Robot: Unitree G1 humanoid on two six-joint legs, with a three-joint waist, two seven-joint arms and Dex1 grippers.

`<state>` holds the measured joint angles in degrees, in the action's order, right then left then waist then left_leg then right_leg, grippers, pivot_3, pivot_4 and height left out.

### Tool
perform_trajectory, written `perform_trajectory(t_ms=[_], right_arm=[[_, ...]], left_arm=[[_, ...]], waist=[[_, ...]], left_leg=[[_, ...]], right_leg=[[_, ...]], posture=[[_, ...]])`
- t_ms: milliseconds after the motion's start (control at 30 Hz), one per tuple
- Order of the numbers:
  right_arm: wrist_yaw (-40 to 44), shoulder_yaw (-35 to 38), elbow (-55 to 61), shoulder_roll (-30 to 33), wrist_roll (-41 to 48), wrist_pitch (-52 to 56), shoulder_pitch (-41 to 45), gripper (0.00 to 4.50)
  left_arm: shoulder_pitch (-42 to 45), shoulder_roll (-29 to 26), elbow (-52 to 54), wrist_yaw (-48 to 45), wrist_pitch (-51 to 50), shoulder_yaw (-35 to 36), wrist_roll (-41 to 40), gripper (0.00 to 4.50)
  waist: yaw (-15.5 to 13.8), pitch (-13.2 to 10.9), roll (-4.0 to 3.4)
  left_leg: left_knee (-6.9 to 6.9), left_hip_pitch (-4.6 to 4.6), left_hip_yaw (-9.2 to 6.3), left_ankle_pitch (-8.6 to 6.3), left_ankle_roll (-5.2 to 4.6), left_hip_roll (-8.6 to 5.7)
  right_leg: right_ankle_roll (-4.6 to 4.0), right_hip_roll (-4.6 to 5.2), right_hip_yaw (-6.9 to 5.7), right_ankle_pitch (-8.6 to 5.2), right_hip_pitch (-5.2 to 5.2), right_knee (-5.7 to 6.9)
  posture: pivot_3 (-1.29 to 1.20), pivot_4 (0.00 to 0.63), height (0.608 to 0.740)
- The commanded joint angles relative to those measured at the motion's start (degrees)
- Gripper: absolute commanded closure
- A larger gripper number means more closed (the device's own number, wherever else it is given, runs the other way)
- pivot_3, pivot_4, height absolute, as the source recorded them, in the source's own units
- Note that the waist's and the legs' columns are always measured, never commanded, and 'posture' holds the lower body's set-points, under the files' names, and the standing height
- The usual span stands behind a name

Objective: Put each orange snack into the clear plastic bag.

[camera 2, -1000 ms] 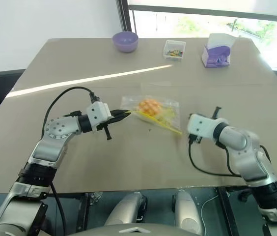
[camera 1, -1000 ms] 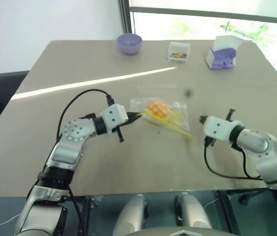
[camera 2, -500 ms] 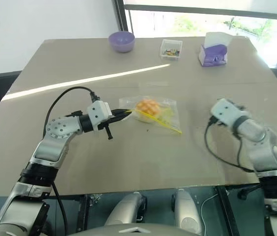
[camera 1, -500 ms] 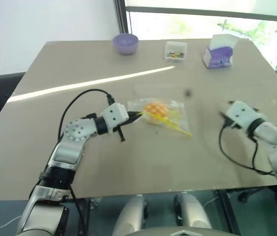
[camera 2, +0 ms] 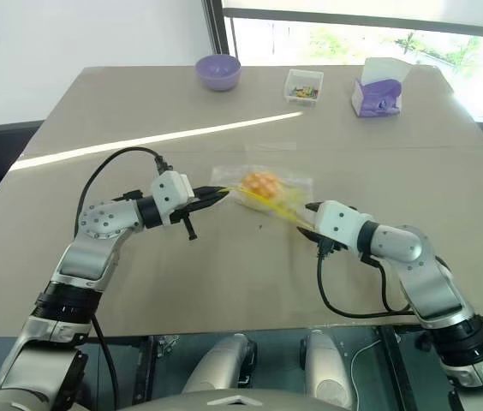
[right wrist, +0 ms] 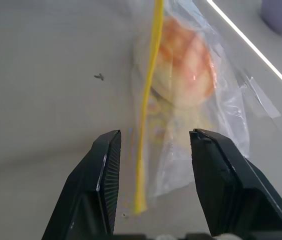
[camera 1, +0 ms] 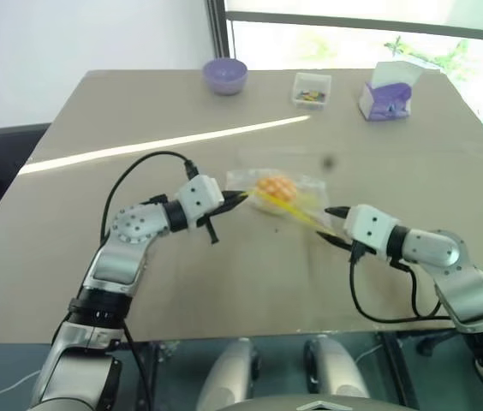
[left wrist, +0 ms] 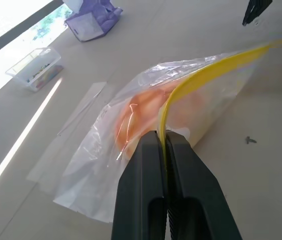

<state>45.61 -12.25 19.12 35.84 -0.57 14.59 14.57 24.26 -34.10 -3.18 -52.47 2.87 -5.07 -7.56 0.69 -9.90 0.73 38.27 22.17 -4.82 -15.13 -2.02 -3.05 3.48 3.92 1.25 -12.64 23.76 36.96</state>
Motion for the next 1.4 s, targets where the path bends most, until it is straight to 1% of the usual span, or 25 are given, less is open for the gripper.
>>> perform_trajectory(t_ms=[33, 133, 300, 333, 367, 400, 467, 500, 733, 833, 967, 1067, 1233, 1300, 1333, 1400], right_arm=[[-0.38, -2.05, -0.14, -0.7, -1.75, -1.4, 0.93, 2.18], [-3.6, -3.31, -2.93, -2.6, -4.75, -1.64, 1.31, 2.18], [-9.31, -2.61, -9.73, -5.06, -9.08, -3.51, 4.27, 2.18], [-9.9, -2.52, -10.68, -5.18, -9.58, -3.91, 4.71, 2.73], [-10.32, -2.66, -11.52, -4.99, -10.21, -4.5, 4.97, 3.02], [-10.61, -2.79, -12.04, -4.81, -10.65, -5.05, 5.06, 3.4], [-10.6, -2.55, -12.1, -4.78, -10.52, -5.53, 5.05, 4.41], [-10.78, -2.31, -12.0, -4.9, -10.48, -5.61, 5.12, 4.49], [-11.96, -0.65, -11.76, -5.01, -10.8, -5.24, 6.41, 4.49], [-14.73, 1.22, -14.84, -4.12, -12.77, -6.95, 11.0, 4.49], [-20.3, 3.5, -22.43, -3.62, -15.02, -10.69, 21.41, 4.49], [-24.71, 5.05, -28.9, -3.29, -16.25, -13.88, 30.4, 4.49], [-27.05, 4.63, -39.15, -2.94, -16.79, -17.94, 37.69, 4.49], [-30.51, 3.85, -46.65, -2.78, -18.5, -21.2, 40.73, 4.49], [-30.97, 3.91, -48.69, -2.87, -18.39, -22.2, 41.56, 4.49], [-30.34, 3.87, -49.27, -2.39, -17.98, -23.75, 41.19, 4.49]], left_arm=[[0.57, 0.13, 3.18, 0.72, -0.66, 1.44, -1.38, 4.5], [0.57, 0.07, 3.58, 0.87, -1.09, 1.45, -1.6, 4.5], [0.43, -0.08, 3.97, 0.85, -1.4, 1.5, -1.71, 4.5], [0.44, -0.1, 3.99, 0.84, -1.45, 1.52, -1.71, 4.5], [0.43, -0.11, 4.03, 0.85, -1.49, 1.55, -1.71, 4.5], [0.42, -0.12, 4.07, 0.87, -1.52, 1.58, -1.71, 4.5], [0.38, -0.14, 4.14, 0.91, -1.55, 1.64, -1.7, 4.5], [0.36, -0.14, 4.16, 0.94, -1.56, 1.67, -1.69, 4.5], [0.35, -0.05, 4.9, 0.89, -2.47, 2.24, -2.82, 4.5], [3.68, 0.72, 2.88, 1.99, -4.14, 3.05, -3.65, 4.5], [16.68, 4.38, -9.02, 10.1, -0.31, 4.83, -0.26, 4.5], [27.94, 6.01, -20.57, 11.86, 0.99, 5.77, -0.56, 4.5], [36.87, 7.15, -34.45, 11.25, 5.85, 4.78, 0.75, 4.5], [41.03, 8.55, -42.51, 12.96, 10.24, 3.29, 3.3, 4.5], [42.44, 9.18, -45.22, 13.81, 12.01, 2.99, 4.07, 4.5], [43.37, 10.17, -47.63, 13.41, 14.63, 3.57, 3.58, 4.5]], waist=[[-0.02, 0.0, 0.0], [-0.02, 0.0, 0.0], [0.01, 0.0, 0.0], [0.01, 0.0, 0.0], [0.0, 0.0, 0.0], [0.0, 0.0, 0.0], [0.01, 0.0, 0.0], [0.01, 0.0, 0.0], [0.02, 0.0, 0.0], [0.12, -0.01, 0.0], [-0.24, -0.05, 0.04], [-0.02, -0.06, 0.06], [0.49, -0.01, 0.05], [0.58, -0.01, 0.05], [0.98, -0.02, 0.06], [1.23, -0.04, 0.09]], left_leg=[[0.0, 0.0, 0.0, 0.0, 0.0, 0.0], [0.0, 0.0, 0.0, 0.0, 0.0, -0.01], [0.0, 0.0, 0.02, 0.13, 0.23, -0.02], [0.0, 0.0, 0.02, 0.14, 0.23, -0.03], [-0.01, 0.0, 0.01, 0.14, 0.24, -0.03], [-0.02, 0.0, 0.01, 0.14, 0.24, -0.02], [-0.03, 0.0, 0.01, 0.14, 0.24, -0.03], [-0.03, 0.0, 0.02, 0.14, 0.24, -0.03], [-0.02, 0.0, 0.01, 0.11, 0.19, -0.03], [-0.02, 0.0, 0.02, 0.12, 0.2, -0.03], [0.05, 0.01, -0.08, 0.15, 0.24, -0.11], [0.05, 0.06, -0.15, 0.2, 0.32, -0.18], [-0.04, 0.55, -0.04, 0.21, 0.33, -0.24], [-0.05, 0.7, -0.03, 0.21, 0.33, -0.27], [-0.08, 0.87, 0.03, 0.21, 0.33, -0.3], [0.18, 1.76, -0.01, 0.3, 0.38, -0.5]], right_leg=[[0.0, 0.0, 0.0, 0.0, 0.0, 0.0], [0.0, 0.0, 0.0, 0.0, 0.0, 0.0], [0.0, 0.0, 0.02, 0.0, 0.01, 0.01], [0.0, 0.0, 0.02, 0.0, 0.01, 0.01], [0.0, 0.0, 0.01, 0.0, 0.01, 0.01], [0.0, 0.0, 0.01, 0.0, 0.02, 0.01], [0.0, 0.0, 0.01, 0.0, 0.02, 0.01], [0.0, 0.0, 0.02, 0.0, 0.02, 0.01], [0.0, 0.0, 0.02, 0.0, 0.02, 0.01], [0.0, 0.0, 0.03, 0.0, 0.02, 0.01], [0.0, 0.0, -0.09, 0.01, 0.0, 0.1], [0.0, 0.01, -0.15, 0.01, 0.02, 0.11], [0.0, 0.06, -0.02, 0.0, 0.56, -0.04], [0.0, 0.08, -0.02, 0.0, 0.69, -0.04], [0.01, 0.11, 0.04, 0.0, 0.93, -0.02], [0.08, 0.21, 0.02, 0.05, 1.8, 0.32]], posture=[[0.0, 0.15, 0.74], [0.0, 0.15, 0.74], [0.0, 0.15, 0.74], [0.0, 0.15, 0.74], [0.0, 0.15, 0.74], [0.0, 0.15, 0.74], [0.0, 0.15, 0.74], [0.0, 0.15, 0.74], [0.0, 0.15, 0.74], [0.0, 0.15, 0.74], [0.0, 0.15, 0.74], [0.0, 0.15, 0.74], [0.0, 0.15, 0.74], [0.0, 0.15, 0.74], [0.0, 0.15, 0.74], [0.0, 0.15, 0.74]])
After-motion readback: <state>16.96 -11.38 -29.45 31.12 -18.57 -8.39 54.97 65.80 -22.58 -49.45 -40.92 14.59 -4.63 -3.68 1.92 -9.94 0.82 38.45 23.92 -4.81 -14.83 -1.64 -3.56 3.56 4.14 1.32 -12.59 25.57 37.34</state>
